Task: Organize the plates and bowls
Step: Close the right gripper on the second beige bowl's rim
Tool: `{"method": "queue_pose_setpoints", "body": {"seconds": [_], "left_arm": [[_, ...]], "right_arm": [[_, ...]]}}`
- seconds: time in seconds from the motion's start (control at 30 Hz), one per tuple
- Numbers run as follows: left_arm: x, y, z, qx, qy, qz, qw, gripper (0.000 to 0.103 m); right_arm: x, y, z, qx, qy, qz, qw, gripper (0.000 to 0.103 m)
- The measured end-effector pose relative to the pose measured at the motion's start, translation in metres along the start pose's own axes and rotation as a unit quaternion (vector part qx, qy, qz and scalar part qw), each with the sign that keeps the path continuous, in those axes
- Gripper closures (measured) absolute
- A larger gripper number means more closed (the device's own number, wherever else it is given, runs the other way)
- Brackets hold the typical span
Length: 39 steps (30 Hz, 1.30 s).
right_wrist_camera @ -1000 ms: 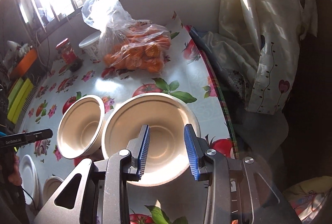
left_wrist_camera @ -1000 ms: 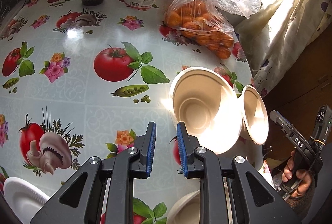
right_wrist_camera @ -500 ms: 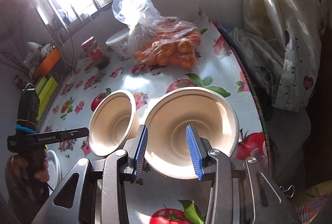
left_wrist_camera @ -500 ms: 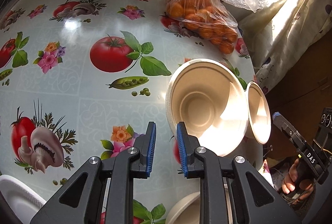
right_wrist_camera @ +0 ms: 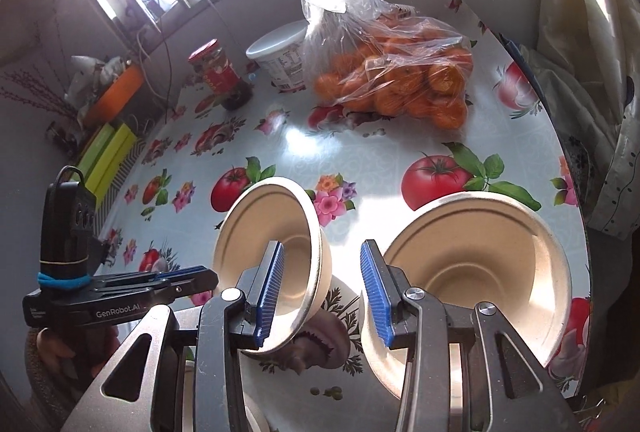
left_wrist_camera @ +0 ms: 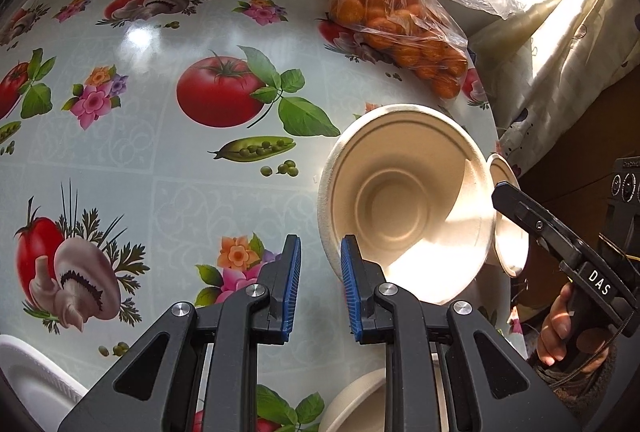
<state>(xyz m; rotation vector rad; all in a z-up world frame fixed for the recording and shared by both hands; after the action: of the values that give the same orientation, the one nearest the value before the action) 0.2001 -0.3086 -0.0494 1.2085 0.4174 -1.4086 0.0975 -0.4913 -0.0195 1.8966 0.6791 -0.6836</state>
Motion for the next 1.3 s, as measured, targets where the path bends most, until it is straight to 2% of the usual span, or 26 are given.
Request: {"method": "queue_pose_setpoints", "body": {"seconds": [0.07,0.1,0.2,0.37,0.57,0.7,0.83,1.0,1.3], "left_arm": [[-0.001,0.001,-0.001,-0.004,-0.004,0.002,1.0000,0.082],[-0.001,0.001,-0.001,-0.004,-0.007,0.002,1.0000,0.082],[-0.003,0.001,-0.001,-0.006,-0.013,0.003,0.9999,0.082],[-0.010,0.001,-0.001,-0.009,-0.016,0.020,0.9996,0.082],[-0.018,0.005,-0.006,-0.026,-0.030,0.041,0.9983,0.082],[-0.015,0.005,-0.009,-0.030,-0.020,0.039,0.9986,0.082],[-0.011,0.005,-0.010,-0.042,-0.039,0.035,0.9978,0.082],[-0.007,0.003,-0.002,-0.032,-0.050,0.027,0.9978,0.082],[-0.014,0.002,0.006,-0.028,-0.057,0.036,0.9973,0.082]], "right_arm": [[0.005,-0.002,-0.001,-0.004,-0.004,-0.007,1.000,0.066],[0.007,-0.003,-0.002,-0.005,-0.002,-0.009,1.000,0.073],[0.011,-0.006,-0.003,-0.010,-0.007,-0.014,1.000,0.083],[0.013,-0.008,-0.002,-0.010,-0.016,-0.015,1.000,0.090],[0.015,-0.010,0.004,0.001,-0.021,-0.022,1.000,0.093],[0.016,-0.011,0.007,0.012,-0.021,-0.024,0.999,0.093],[0.017,-0.011,0.007,0.018,-0.021,-0.023,0.999,0.093],[0.018,-0.011,0.007,0.018,-0.021,-0.023,0.999,0.093],[0.018,-0.013,0.006,0.020,-0.021,-0.024,0.999,0.093]]}}
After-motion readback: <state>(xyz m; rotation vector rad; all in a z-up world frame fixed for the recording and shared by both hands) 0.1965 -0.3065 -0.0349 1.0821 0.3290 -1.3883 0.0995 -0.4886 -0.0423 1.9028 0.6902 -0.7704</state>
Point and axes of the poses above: each gripper's, at about its wrist camera, not at the fingertips, and x roughly the way its jaws point, z to its right, y to its top, the point moved 2 cm from there along x, roughly the way its jaws point, and after that the axes turned 5 degrees about z, right-handed, at the moved point
